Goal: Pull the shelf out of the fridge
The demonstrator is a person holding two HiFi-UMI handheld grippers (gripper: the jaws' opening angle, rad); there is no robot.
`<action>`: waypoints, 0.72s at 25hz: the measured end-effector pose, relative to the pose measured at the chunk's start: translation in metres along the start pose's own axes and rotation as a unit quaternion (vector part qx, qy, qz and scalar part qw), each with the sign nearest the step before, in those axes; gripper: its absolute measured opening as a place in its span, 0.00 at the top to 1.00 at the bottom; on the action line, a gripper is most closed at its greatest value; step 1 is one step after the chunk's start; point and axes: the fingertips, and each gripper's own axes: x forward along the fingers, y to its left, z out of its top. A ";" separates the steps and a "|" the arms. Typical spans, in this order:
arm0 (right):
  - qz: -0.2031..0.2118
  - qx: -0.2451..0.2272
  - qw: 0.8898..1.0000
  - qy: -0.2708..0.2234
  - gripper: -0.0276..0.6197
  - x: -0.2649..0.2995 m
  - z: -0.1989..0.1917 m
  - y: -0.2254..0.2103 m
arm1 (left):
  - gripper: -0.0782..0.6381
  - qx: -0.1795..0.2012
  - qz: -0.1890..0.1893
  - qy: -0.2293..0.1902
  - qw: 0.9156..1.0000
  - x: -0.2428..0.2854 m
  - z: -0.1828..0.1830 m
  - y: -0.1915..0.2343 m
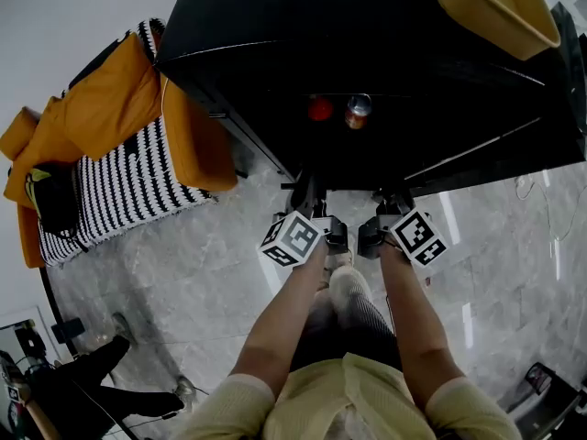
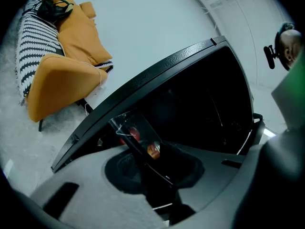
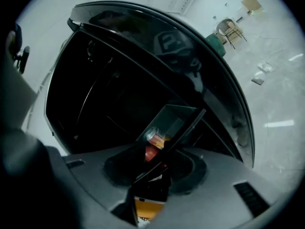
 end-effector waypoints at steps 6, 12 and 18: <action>0.010 -0.006 1.000 -0.006 0.75 -0.011 0.001 0.005 | 0.75 -0.007 -0.010 -0.007 1.000 -0.010 0.001 -0.006; 0.018 -0.013 1.000 -0.009 0.75 -0.023 0.000 0.008 | 0.75 -0.009 -0.018 -0.010 1.000 -0.022 0.003 -0.013; 0.030 -0.004 0.999 -0.014 0.75 -0.035 -0.003 0.011 | 0.75 0.001 -0.036 -0.016 0.999 -0.033 0.006 -0.023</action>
